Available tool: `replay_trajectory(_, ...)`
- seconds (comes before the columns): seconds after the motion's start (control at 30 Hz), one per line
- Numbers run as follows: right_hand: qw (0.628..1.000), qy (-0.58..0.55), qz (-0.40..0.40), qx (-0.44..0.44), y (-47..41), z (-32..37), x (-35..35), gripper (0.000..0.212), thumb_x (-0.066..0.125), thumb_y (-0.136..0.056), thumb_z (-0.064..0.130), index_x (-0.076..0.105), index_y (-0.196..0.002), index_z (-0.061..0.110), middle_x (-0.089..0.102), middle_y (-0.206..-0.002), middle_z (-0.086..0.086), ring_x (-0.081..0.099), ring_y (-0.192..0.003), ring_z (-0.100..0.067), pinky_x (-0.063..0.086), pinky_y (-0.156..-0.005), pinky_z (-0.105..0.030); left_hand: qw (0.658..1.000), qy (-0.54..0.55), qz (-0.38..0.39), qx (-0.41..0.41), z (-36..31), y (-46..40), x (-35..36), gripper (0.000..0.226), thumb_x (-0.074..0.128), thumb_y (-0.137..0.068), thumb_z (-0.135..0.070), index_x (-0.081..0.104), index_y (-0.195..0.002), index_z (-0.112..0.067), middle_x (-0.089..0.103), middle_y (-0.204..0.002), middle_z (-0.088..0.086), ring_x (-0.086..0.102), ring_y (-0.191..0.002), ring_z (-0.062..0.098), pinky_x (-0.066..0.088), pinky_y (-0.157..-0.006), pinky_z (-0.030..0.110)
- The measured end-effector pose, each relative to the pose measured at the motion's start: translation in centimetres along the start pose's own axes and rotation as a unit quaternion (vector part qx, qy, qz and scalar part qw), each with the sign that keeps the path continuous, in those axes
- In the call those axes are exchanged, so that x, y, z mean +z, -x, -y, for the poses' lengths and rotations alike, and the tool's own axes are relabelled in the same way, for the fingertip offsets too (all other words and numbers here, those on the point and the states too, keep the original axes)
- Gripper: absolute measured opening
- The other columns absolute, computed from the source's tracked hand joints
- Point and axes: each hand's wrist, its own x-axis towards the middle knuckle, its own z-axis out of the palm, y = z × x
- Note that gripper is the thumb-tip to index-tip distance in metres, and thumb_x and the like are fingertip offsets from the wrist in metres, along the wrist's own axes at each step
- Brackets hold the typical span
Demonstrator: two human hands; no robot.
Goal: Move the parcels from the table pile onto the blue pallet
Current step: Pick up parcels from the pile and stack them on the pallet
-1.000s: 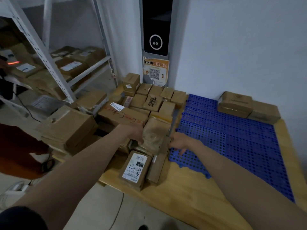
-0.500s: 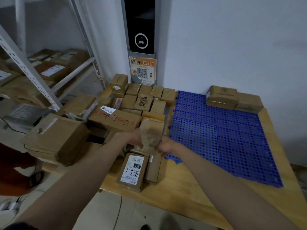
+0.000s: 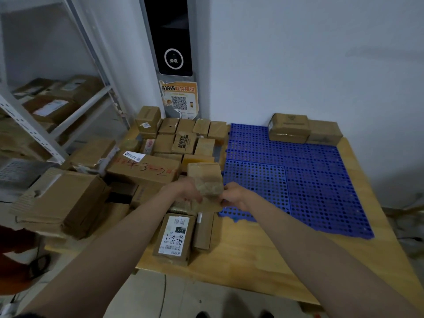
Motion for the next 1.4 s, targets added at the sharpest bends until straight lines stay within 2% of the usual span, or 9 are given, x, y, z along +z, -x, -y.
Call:
replay_trajectory(0.13, 1.0, 0.008, -0.025, -0.004, 1.0, 0.0, -2.1, 0.038, 0.062, -0.09, -0.005, 0.055, -0.127, -0.008, 0.062, -0.124, -0.025, 0.064, -0.112, -0.033, 0.053, -0.097, -0.046, 0.999, 0.006, -0.032, 0.03, -2.1, 0.1, 0.0, 0.042, 0.08, -0.074, -0.018, 0.061, -0.111, -0.017, 0.063, -0.108, 0.004, 0.062, -0.099, 0.021, 0.055, -0.087, 0.037)
replay_trajectory(0.3, 0.998, -0.007, -0.067, 0.003, 2.9, -0.9, -6.2, 0.043, 0.068, -0.082, -0.007, 0.058, -0.123, -0.01, 0.067, -0.116, -0.026, 0.069, -0.102, -0.032, 0.056, -0.091, -0.046, 0.995, 0.031, -0.043, 0.079, -6.7, -0.2, -0.2, 0.025, 0.081, -0.073, -0.008, 0.063, -0.088, -0.017, 0.068, -0.09, 0.003, 0.068, -0.078, 0.019, 0.059, -0.062, 0.027)
replay_trajectory(0.5, 0.997, -0.027, -0.078, 0.011, 5.8, -3.8, -12.7, 0.046, 0.069, -0.085, -0.004, 0.055, -0.129, 0.003, 0.064, -0.124, -0.017, 0.068, -0.105, -0.028, 0.058, -0.088, -0.041, 0.993, 0.029, -0.019, 0.115, -13.9, -1.9, 1.1, 0.034, 0.081, -0.073, -0.009, 0.062, -0.102, -0.012, 0.07, -0.093, 0.011, 0.073, -0.075, 0.022, 0.062, -0.072, 0.041)
replay_trajectory(0.7, 0.992, 0.04, -0.116, 0.019, 7.3, -7.3, -21.2, 0.048, 0.064, -0.088, -0.002, 0.052, -0.134, -0.006, 0.06, -0.126, -0.029, 0.066, -0.104, -0.038, 0.05, -0.097, -0.053, 0.991, 0.009, 0.01, 0.13, -21.8, -4.4, 3.8, 0.051, 0.08, -0.078, -0.015, 0.051, -0.119, -0.008, 0.071, -0.096, 0.014, 0.072, -0.085, 0.024, 0.061, -0.075, 0.044)
replay_trajectory(0.77, 0.988, 0.09, -0.125, 0.02, 7.5, -8.1, -24.4, 0.036, 0.064, -0.088, 0.001, 0.059, -0.123, -0.008, 0.064, -0.109, -0.033, 0.067, -0.094, -0.041, 0.057, -0.085, -0.05, 0.99, -0.004, 0.016, 0.139, -24.5, -5.4, 4.7, 0.054, 0.079, -0.079, -0.014, 0.043, -0.121, -0.012, 0.07, -0.095, 0.013, 0.071, -0.086, 0.025, 0.06, -0.075, 0.044)
replay_trajectory(0.87, 0.985, 0.115, -0.13, 0.02, 7.4, -9.4, -29.3, 0.022, 0.066, -0.089, 0.004, 0.053, -0.107, 0.006, 0.056, -0.085, -0.017, 0.056, -0.058, -0.027, 0.048, -0.056, -0.034, 0.988, -0.018, 0.014, 0.151, -28.9, -7.2, 6.2, 0.056, 0.077, -0.079, -0.012, 0.044, -0.125, -0.016, 0.07, -0.093, 0.01, 0.07, -0.081, 0.022, 0.06, -0.071, 0.041)
replay_trajectory(1.0, 0.979, 0.149, -0.139, 0.014, 6.6, -11.0, -35.5, 0.034, 0.068, -0.09, 0.02, 0.052, -0.117, 0.008, 0.06, -0.084, -0.014, 0.059, -0.059, -0.021, 0.051, -0.051, -0.028, 0.989, -0.029, 0.019, 0.146, -34.5, -9.8, 8.0, 0.057, 0.076, -0.082, -0.014, 0.044, -0.13, -0.016, 0.069, -0.098, 0.009, 0.069, -0.083, 0.02, 0.06, -0.074, 0.039)
replay_trajectory(1.23, 0.981, 0.147, -0.127, 0.0, 4.7, -13.0, -44.0, 0.04, 0.07, -0.089, 0.022, 0.056, -0.12, 0.0, 0.071, -0.099, -0.018, 0.072, -0.086, -0.031, 0.061, -0.078, -0.043, 0.986, -0.068, 0.003, 0.149, -41.5, -14.0, 10.3, 0.057, 0.073, -0.086, -0.027, 0.043, -0.132, -0.013, 0.061, -0.112, 0.004, 0.063, -0.088, 0.018, 0.055, -0.079, 0.036)
replay_trajectory(1.4, 0.979, 0.159, -0.127, 0.016, 2.2, -13.8, -48.1, 0.043, 0.07, -0.088, 0.021, 0.048, -0.12, 0.002, 0.067, -0.098, -0.017, 0.069, -0.077, -0.028, 0.06, -0.075, -0.039, 0.986, -0.092, 0.019, 0.139, -45.0, -17.5, 11.0, 0.058, 0.073, -0.086, -0.03, 0.045, -0.135, -0.014, 0.06, -0.12, 0.008, 0.062, -0.1, 0.025, 0.053, -0.089, 0.043)
